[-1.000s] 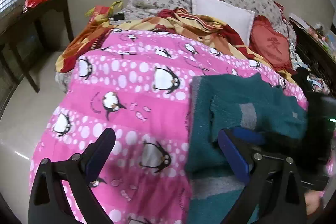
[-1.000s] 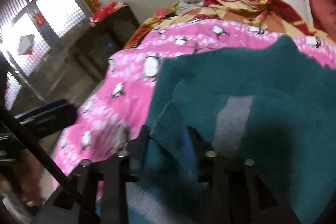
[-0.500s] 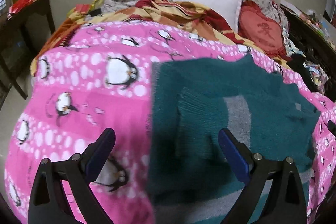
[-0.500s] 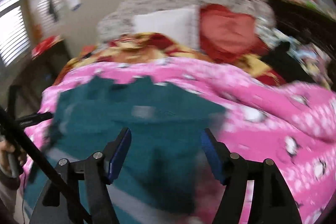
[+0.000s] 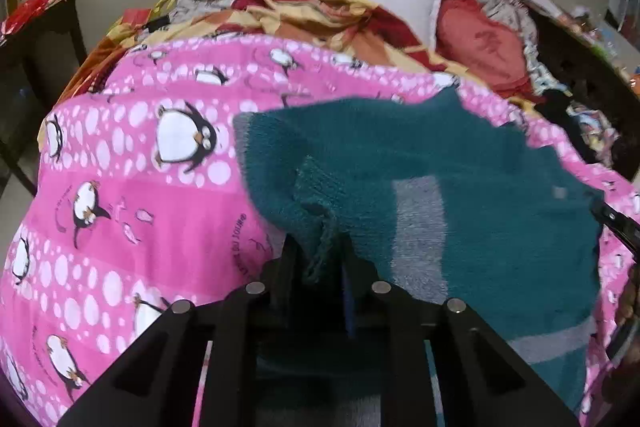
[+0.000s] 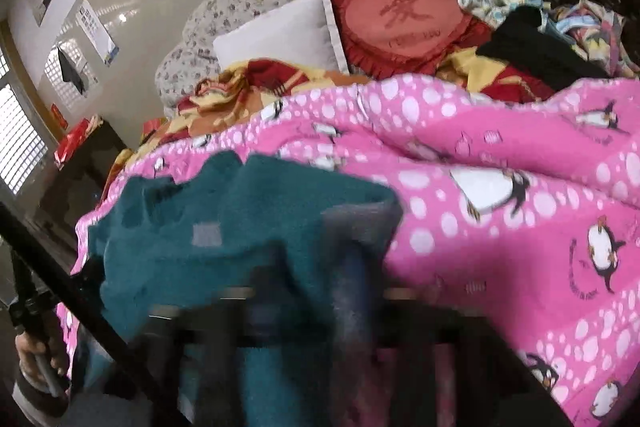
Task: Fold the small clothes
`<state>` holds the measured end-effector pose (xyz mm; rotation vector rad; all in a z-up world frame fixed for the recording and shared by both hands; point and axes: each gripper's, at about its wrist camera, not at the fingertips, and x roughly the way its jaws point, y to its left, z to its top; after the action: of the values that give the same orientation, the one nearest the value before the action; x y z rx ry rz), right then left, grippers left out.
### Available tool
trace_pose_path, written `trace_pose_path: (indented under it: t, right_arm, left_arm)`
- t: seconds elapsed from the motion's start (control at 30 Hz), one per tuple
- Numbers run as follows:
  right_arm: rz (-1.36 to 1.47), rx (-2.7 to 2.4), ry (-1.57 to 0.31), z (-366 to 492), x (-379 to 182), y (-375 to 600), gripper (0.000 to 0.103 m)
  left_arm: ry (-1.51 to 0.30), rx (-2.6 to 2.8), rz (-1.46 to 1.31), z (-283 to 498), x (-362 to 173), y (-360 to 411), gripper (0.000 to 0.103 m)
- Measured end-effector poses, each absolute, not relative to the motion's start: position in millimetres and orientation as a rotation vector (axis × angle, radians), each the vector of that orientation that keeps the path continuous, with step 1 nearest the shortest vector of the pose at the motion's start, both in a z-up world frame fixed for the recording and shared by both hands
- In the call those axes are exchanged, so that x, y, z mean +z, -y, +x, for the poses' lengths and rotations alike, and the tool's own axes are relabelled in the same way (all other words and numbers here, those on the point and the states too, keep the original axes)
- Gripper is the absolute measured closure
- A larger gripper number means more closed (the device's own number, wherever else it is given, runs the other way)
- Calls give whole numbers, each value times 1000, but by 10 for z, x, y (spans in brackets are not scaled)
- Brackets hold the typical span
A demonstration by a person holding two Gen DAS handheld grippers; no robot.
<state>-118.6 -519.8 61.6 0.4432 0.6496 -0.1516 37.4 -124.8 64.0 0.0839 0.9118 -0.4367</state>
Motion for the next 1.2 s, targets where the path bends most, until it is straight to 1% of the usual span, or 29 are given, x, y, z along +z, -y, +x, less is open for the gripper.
trace_pose_path:
  t: [0.13,0.2,0.27,0.33,0.43,0.47,0.53,0.57,0.6,0.67,0.73,0.87,1.1,1.13,1.2]
  right_arm:
    - [361,-155,-592,-1164,819,5032,90]
    - [367,-156,-579,-1121,834,5023,90]
    - [390,-157,-576,-1050,785,5040,90]
    - [369,-183,-608,-925,668,5025,90]
    - [368,-181,-642,-869,594,5022,90]
    - [364,-185,-644,-893,620,5027,88]
    - [369,-202,-640,-1025,734,5049,70]
    - [367,-201,-629,-1106,796,5049,67]
    - [364,-195,-623,-1165,831,5038,66]
    - [341,-153,-620,-1324,941,4939,66]
    - [294,-115,-624,-1434,988,4782,66]
    - [254,-70,-694,-1449,849,4489,67]
    - [195,-80,-866,-1303,227,4241,67]
    - [205,-75,-893,-1292,156,4268,67]
    - [210,-67,-882,-1327,178,4284,67]
  left_arm:
    - [-862,-476,63,254,813,1121,86]
    - [-836,-452,61,203,828,1064,86]
    - [-820,-433,51,205,786,1026,86]
    - [-848,-400,57,256,656,1038,86]
    - [-869,-378,122,286,502,1115,85]
    - [-867,-373,128,275,506,1112,82]
    - [-864,-377,115,252,562,1075,79]
    - [-863,-382,102,244,610,1048,73]
    - [-857,-376,100,232,652,1027,69]
    - [-821,-364,106,178,780,976,50]
    - [-782,-345,106,125,889,945,41]
    - [-784,-354,128,99,887,1030,40]
    - [-884,-329,201,235,410,1230,39]
    - [-890,-330,193,247,389,1220,37]
    - [-890,-327,189,245,403,1198,35]
